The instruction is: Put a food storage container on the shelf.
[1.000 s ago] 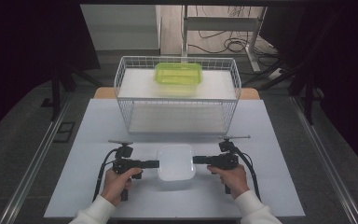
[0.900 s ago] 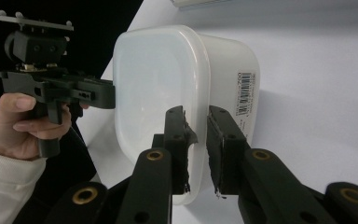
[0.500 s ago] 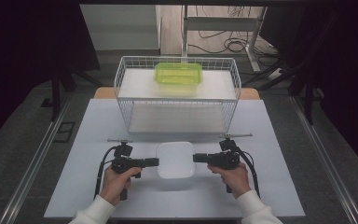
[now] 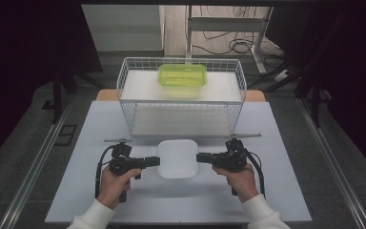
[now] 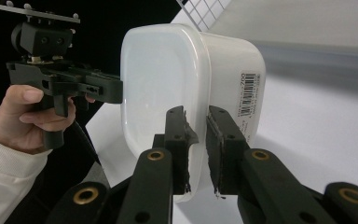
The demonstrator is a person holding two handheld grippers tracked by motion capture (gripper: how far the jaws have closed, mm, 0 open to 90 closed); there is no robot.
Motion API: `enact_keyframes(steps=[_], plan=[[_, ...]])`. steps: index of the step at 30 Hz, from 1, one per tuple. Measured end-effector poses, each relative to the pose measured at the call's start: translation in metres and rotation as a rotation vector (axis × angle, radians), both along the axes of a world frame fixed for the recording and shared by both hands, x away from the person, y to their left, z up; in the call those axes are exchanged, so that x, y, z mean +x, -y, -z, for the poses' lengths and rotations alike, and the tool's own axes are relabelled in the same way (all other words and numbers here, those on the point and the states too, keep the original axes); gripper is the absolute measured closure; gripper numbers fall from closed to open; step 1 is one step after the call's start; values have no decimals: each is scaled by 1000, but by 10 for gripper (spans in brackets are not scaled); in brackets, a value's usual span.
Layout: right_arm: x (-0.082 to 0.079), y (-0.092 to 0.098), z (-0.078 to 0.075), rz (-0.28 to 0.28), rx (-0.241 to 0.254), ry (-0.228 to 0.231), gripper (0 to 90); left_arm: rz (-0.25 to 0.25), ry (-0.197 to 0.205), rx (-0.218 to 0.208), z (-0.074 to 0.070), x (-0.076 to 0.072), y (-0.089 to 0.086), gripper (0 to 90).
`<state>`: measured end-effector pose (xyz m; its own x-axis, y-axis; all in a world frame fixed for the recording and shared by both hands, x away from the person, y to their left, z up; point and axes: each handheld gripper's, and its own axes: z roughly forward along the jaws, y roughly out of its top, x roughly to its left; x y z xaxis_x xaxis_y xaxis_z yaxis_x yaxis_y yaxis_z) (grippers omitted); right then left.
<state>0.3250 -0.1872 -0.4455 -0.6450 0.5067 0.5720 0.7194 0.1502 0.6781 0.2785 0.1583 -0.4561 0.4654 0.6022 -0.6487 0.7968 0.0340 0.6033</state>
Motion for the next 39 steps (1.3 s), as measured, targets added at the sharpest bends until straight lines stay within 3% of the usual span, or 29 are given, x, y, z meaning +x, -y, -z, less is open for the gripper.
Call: enact_keyframes(steps=[19, 39], plan=[[1, -2, -25, -11, 3, 59, 782, -5, 48, -4, -22, 2, -2, 791], [18, -2, -90, -4, 15, 156, 780, -5, 129, -14, -87, 24, -2, 791]])
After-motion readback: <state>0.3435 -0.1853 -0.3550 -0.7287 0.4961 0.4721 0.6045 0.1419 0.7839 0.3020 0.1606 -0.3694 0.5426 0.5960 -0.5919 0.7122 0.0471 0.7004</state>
